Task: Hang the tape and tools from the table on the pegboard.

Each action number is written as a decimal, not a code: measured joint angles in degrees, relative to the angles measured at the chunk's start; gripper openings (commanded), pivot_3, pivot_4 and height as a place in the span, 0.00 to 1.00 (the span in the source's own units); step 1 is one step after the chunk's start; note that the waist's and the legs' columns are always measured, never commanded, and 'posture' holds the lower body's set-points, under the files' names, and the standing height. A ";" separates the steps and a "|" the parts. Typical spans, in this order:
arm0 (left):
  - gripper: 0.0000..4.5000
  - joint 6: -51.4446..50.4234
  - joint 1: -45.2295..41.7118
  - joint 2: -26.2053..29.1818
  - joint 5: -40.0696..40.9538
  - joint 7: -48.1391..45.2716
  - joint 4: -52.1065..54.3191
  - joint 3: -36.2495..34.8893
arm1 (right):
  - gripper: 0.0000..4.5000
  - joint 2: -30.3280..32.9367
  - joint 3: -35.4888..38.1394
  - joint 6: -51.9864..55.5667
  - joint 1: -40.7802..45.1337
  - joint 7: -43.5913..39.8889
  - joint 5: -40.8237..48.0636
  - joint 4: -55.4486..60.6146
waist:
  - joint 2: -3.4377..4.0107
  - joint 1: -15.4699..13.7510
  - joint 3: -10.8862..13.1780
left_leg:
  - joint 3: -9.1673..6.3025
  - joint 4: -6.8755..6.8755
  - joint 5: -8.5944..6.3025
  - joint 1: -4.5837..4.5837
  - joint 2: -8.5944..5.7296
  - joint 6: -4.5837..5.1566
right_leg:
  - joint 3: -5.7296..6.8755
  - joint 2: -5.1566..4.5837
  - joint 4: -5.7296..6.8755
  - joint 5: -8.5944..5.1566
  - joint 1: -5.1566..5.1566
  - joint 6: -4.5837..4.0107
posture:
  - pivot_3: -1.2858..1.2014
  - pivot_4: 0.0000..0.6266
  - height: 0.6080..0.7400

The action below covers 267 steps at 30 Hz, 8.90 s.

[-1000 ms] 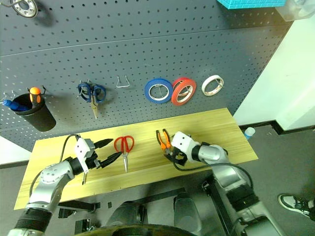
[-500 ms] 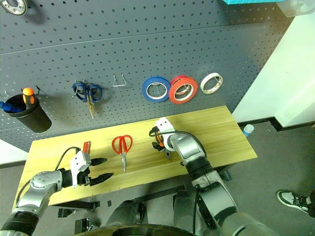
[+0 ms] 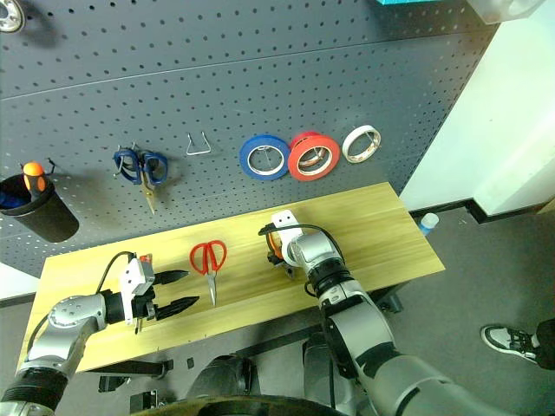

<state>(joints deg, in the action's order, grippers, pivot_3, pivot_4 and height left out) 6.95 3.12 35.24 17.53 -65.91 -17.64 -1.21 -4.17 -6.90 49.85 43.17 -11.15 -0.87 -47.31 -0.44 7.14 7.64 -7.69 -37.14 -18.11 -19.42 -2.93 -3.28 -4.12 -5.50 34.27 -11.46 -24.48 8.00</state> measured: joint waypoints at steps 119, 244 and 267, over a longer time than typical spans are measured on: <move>0.84 8.61 17.24 -14.44 17.48 18.01 25.76 -22.26 | 0.46 -7.76 3.30 -89.26 22.80 -8.80 4.15 -22.82 | 0.14 -3.17 3.81 | 0.02 0.14 0.07 -0.14 0.73 -0.15 | 0.02 0.76 0.03 0.08 -0.31 -0.54 | 0.55 0.30 0.98; 0.01 -19.30 -11.52 -12.61 26.08 31.60 38.22 -32.77 | 0.99 29.94 0.28 -46.43 -21.65 -56.68 28.04 55.17 | -0.97 -5.90 1.78 | 0.24 -0.33 0.18 -0.01 0.69 -0.42 | 0.02 0.65 -0.18 0.19 0.17 -0.50 | 0.50 0.12 0.98; 0.01 -19.48 1.51 -8.09 17.92 31.41 31.49 -29.73 | 0.99 28.89 -1.90 -49.50 -21.65 -63.57 30.92 52.17 | -1.03 -4.63 0.85 | 0.23 -0.31 0.17 0.06 0.74 -0.42 | 0.02 0.70 -0.09 0.20 0.17 -0.52 | 0.50 0.11 0.98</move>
<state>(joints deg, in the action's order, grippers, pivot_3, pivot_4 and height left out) -12.53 4.63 27.15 35.45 -34.50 13.85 -30.94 24.72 -8.80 0.35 21.52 -74.72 30.05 4.87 -1.48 2.51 8.49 -7.46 -37.44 -17.94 -19.36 -2.19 -3.70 -4.10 -4.79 34.18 -11.25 -24.31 7.48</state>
